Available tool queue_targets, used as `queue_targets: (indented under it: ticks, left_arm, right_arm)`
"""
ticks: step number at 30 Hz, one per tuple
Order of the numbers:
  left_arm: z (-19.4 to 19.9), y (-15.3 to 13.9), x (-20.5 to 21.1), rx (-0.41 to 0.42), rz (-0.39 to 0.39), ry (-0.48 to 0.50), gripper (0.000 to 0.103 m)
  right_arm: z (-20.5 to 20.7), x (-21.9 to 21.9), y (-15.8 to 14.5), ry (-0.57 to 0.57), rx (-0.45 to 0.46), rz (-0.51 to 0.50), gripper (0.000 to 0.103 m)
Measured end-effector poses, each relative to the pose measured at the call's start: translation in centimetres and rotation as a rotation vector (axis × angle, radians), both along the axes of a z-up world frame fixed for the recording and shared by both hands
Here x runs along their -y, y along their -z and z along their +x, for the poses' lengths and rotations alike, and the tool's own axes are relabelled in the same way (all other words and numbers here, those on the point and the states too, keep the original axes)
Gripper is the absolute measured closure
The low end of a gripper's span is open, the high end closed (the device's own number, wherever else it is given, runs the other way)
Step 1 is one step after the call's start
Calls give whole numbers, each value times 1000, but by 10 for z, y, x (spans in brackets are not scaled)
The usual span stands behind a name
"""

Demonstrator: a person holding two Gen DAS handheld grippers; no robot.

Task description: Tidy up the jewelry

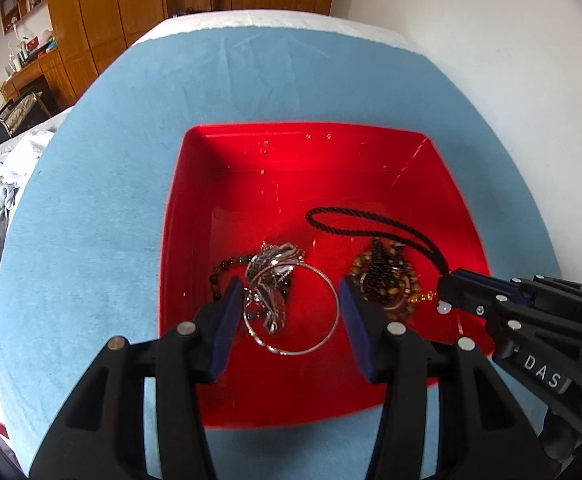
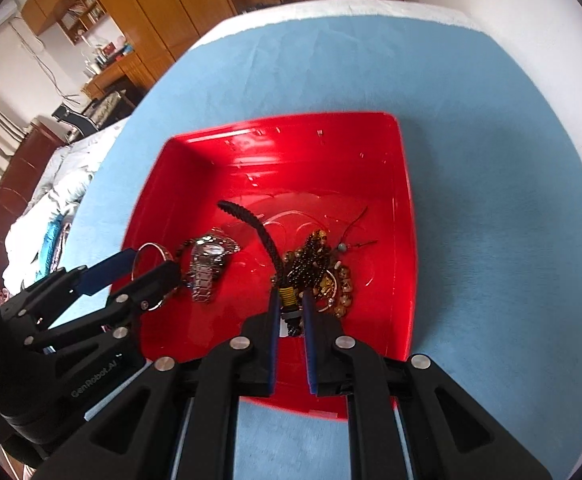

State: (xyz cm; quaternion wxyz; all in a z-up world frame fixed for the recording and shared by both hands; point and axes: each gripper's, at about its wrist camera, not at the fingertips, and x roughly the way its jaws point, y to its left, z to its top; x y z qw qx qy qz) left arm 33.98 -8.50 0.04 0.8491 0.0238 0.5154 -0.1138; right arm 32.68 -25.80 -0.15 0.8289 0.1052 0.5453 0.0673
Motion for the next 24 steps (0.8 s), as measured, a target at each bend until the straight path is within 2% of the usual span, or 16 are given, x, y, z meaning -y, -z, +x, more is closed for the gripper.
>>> queue_targets:
  ticks: [5,8,11,17,24]
  left_arm:
    - [14,15,0,-29,12,-3,55]
    - [18,20,1,-51,5,1,54]
    - [19,22,0,-57,2,4,52]
    - [12,13,-2,-33,-14,9,46]
    - [-5,-6,-13,10,-24,-3,33]
  right_arm:
    - [11,0,14,-9,-19,-3,91]
    - [13,0,17,-14,-13,-16,81]
    - [11,1,16,-8,-5,-27,79]
    - [5,5,7,10,27,-56,72]
    - [-6,5,-7,20,60,-84,53]
